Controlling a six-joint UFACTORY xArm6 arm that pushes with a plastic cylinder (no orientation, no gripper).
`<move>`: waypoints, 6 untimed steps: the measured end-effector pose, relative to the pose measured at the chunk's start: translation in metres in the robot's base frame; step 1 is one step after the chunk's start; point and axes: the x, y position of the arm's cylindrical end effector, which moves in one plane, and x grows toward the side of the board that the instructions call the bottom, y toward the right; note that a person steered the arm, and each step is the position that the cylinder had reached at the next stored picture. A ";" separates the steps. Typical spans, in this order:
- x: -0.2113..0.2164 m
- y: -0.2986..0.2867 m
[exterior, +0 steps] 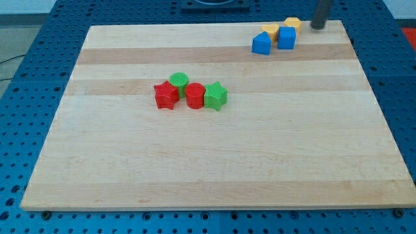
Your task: Move the yellow hexagon into the yellow heart to the top center of the board
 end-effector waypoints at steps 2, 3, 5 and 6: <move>0.002 -0.085; 0.002 -0.085; 0.002 -0.086; 0.012 -0.088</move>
